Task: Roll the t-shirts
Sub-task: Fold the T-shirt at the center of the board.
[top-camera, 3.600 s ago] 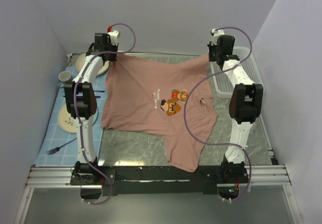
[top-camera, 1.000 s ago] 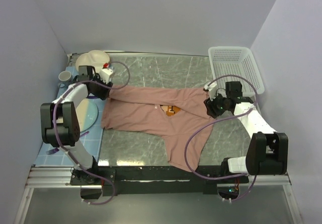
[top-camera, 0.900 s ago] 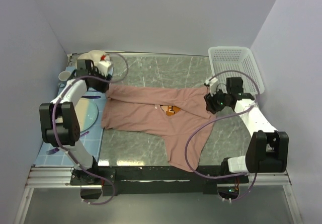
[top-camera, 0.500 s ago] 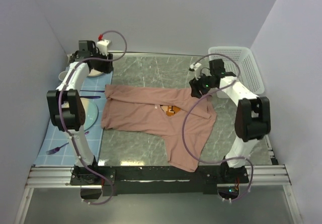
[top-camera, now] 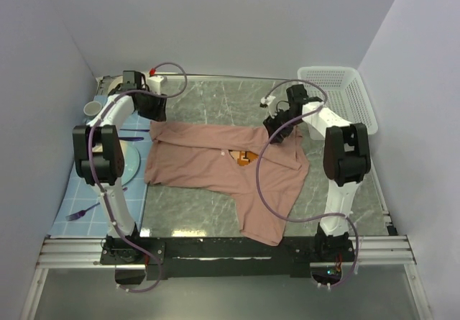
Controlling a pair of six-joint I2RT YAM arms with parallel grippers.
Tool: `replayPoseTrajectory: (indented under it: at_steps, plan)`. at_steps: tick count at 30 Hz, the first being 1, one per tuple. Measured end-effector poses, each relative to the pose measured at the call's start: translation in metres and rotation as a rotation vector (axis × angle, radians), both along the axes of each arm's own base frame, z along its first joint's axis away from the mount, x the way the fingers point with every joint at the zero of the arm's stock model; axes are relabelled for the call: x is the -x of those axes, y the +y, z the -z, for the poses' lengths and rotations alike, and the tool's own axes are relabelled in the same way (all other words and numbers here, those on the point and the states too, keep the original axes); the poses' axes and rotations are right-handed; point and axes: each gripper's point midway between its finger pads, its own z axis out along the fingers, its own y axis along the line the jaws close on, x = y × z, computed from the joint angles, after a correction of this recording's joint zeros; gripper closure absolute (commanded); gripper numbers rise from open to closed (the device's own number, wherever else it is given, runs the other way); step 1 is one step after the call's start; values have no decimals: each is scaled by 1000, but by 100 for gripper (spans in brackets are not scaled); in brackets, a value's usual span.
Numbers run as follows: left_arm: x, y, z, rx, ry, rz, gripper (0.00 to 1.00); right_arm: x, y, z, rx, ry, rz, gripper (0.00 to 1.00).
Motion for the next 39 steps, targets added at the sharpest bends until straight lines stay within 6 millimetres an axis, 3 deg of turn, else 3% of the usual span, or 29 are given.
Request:
replayPoseTrajectory:
  at_steps: [7,24,35,39]
  plan:
    - [7,2,-8,-10,-9,-5,44,-9,3,12,19,41,-9,51]
    - [20,6,-9,-30,-4,-14,44,8,5,14,38,88,-27,52]
    - [25,6,-14,-32,-14,-17,45,24,4,3,31,65,-29,52]
    - [25,7,-13,-36,-11,-20,45,22,5,1,26,61,-29,53]
